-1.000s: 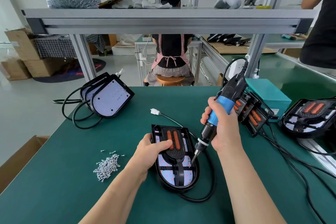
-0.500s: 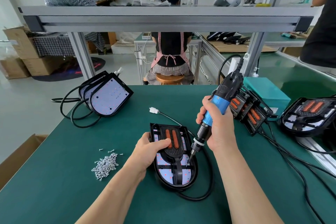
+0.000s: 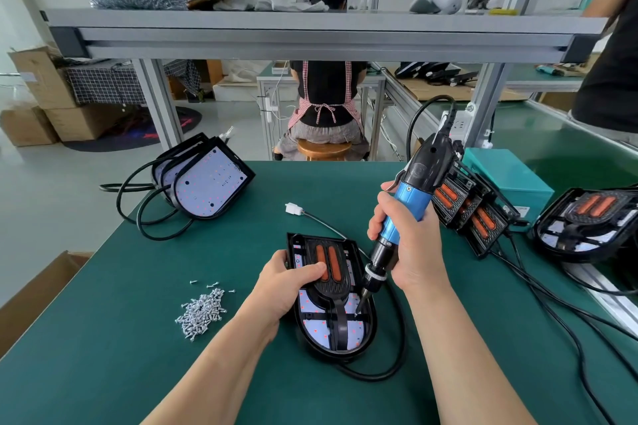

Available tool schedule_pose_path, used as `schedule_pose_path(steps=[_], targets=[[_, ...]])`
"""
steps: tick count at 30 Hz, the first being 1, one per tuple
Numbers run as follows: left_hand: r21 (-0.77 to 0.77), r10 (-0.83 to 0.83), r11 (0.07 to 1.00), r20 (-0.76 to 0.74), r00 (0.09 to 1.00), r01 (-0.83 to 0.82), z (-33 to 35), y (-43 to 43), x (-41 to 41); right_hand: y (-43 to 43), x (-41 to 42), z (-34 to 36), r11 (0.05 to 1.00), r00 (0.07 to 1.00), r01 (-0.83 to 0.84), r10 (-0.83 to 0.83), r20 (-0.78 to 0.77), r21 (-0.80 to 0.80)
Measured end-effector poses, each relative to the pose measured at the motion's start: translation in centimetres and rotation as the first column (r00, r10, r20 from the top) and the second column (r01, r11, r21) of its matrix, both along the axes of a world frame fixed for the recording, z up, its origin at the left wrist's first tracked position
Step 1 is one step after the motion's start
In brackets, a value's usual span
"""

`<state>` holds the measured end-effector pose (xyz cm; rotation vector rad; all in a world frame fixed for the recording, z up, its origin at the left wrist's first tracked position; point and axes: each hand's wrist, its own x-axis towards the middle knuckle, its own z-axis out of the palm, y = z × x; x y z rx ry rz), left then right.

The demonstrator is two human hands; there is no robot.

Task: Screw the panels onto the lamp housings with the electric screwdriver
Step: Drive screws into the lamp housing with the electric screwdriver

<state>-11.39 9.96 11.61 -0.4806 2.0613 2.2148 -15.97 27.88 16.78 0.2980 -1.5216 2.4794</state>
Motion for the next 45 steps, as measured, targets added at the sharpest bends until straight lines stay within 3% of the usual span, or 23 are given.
schedule_pose_path(steps=[18, 27, 33, 45], targets=[[0.007, -0.017, 1.0, -0.028, 0.999, 0.018, -0.4, -0.1, -0.1, -1.0, 0.6, 0.2, 0.994, 0.997, 0.021, -0.013, -0.077, 0.109], [-0.002, -0.009, 1.0, -0.041, 0.999, 0.009, -0.7, 0.0, -0.2, -1.6, 0.4, 0.0, 0.983, 0.989, -0.076, 0.095, -0.111, 0.167], [0.013, 0.0, 1.0, -0.04, 0.999, 0.001, -0.5, 0.1, -0.1, -0.7, 0.3, -0.2, 0.974, 0.971, -0.208, 0.216, -0.1, 0.087], [-0.041, -0.029, 0.999, -0.008, 1.0, 0.029, 0.0, -0.2, 0.0, -0.8, 1.8, 0.9, 0.958, 0.969, -0.174, 0.207, -0.132, 0.228]])
